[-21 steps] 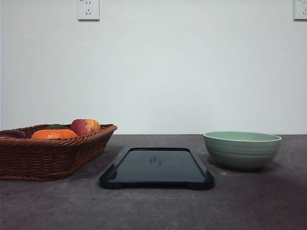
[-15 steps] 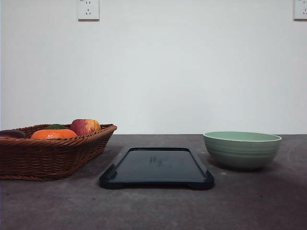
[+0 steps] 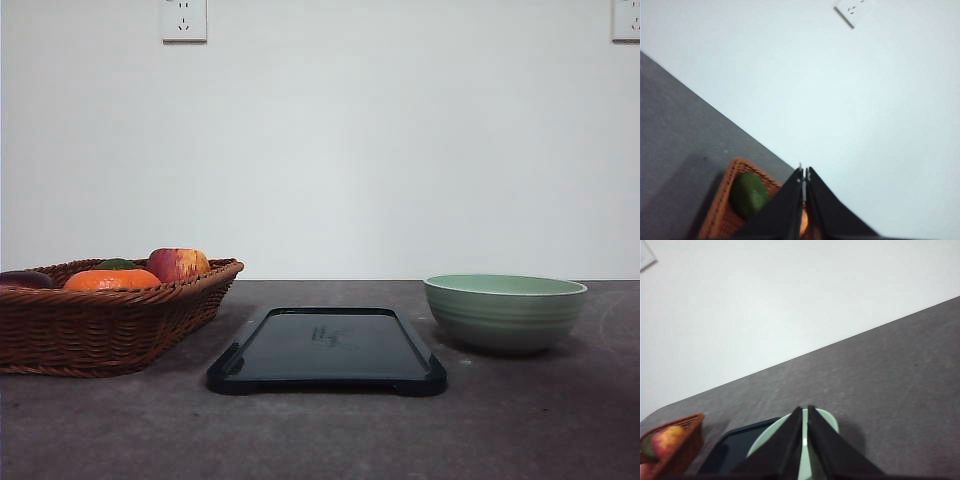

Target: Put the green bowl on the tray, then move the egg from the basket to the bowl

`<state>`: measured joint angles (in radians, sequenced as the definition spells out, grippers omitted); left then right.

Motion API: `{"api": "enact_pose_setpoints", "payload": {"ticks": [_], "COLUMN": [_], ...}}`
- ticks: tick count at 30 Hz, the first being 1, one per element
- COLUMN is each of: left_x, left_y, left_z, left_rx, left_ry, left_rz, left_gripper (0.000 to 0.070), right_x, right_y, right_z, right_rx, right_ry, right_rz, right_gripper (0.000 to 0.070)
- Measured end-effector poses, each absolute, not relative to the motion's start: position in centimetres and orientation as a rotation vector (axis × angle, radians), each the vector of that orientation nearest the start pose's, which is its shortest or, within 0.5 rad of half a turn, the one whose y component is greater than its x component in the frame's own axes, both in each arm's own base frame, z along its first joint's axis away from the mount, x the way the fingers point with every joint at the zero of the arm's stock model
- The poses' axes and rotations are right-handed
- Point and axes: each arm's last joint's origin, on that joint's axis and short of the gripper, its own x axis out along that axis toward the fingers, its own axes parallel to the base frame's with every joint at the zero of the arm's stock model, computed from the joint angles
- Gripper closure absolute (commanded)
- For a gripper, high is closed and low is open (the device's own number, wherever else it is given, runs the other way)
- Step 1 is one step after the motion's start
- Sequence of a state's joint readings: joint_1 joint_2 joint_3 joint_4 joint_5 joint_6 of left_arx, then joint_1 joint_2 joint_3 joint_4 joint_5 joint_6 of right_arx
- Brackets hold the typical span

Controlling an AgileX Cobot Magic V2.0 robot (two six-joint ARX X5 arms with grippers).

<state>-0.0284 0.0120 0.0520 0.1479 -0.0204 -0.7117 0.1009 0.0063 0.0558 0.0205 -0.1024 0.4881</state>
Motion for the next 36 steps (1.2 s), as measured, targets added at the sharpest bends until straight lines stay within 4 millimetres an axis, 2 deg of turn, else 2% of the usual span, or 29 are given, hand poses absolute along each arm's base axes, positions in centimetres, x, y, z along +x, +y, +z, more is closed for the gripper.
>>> {"api": "enact_pose_setpoints", "payload": {"ticks": [3, 8, 16, 22, 26, 29, 30, 33, 34, 36], "left_x": [9.3, 9.4, 12.0, 15.1, 16.7, 17.4, 17.6, 17.8, 17.8, 17.9], "left_y": [-0.2, -0.5, -1.2, -2.5, -3.9, -4.8, -5.1, -5.4, -5.4, -5.4], "left_z": [20.5, 23.9, 28.7, 30.4, 30.0, 29.5, 29.3, 29.0, 29.0, 29.1], "left_rx": [-0.692, -0.610, -0.461, -0.299, -0.137, 0.013, 0.058, 0.124, 0.136, 0.151], "left_ry": [-0.126, -0.016, 0.229, 0.431, 0.551, 0.564, 0.563, 0.557, 0.552, 0.542], "left_rz": [-0.055, -0.114, -0.234, -0.388, -0.490, -0.575, -0.599, -0.633, -0.636, -0.640], "left_gripper": [0.0700, 0.0700, 0.0700, 0.0700, 0.0700, 0.0689, 0.0639, 0.0365, 0.0310, 0.0274], "right_x": [9.0, 8.9, 11.4, 14.1, 15.2, 15.6, 15.6, 15.6, 15.6, 15.6], "right_y": [1.2, 1.3, 2.1, 2.7, 3.5, 4.1, 4.2, 4.5, 4.6, 4.6], "right_z": [20.1, 23.3, 26.5, 26.5, 25.7, 25.2, 25.1, 25.0, 25.0, 25.0], "right_rx": [0.493, 0.465, 0.326, 0.206, 0.076, -0.038, -0.076, -0.150, -0.164, -0.181], "right_ry": [-0.012, 0.058, 0.255, 0.378, 0.434, 0.438, 0.434, 0.419, 0.415, 0.413], "right_rz": [0.216, 0.229, 0.394, 0.473, 0.533, 0.587, 0.604, 0.623, 0.622, 0.611], "right_gripper": [0.0693, 0.0693, 0.0693, 0.0693, 0.0693, 0.0681, 0.0650, 0.0363, 0.0301, 0.0265]}}
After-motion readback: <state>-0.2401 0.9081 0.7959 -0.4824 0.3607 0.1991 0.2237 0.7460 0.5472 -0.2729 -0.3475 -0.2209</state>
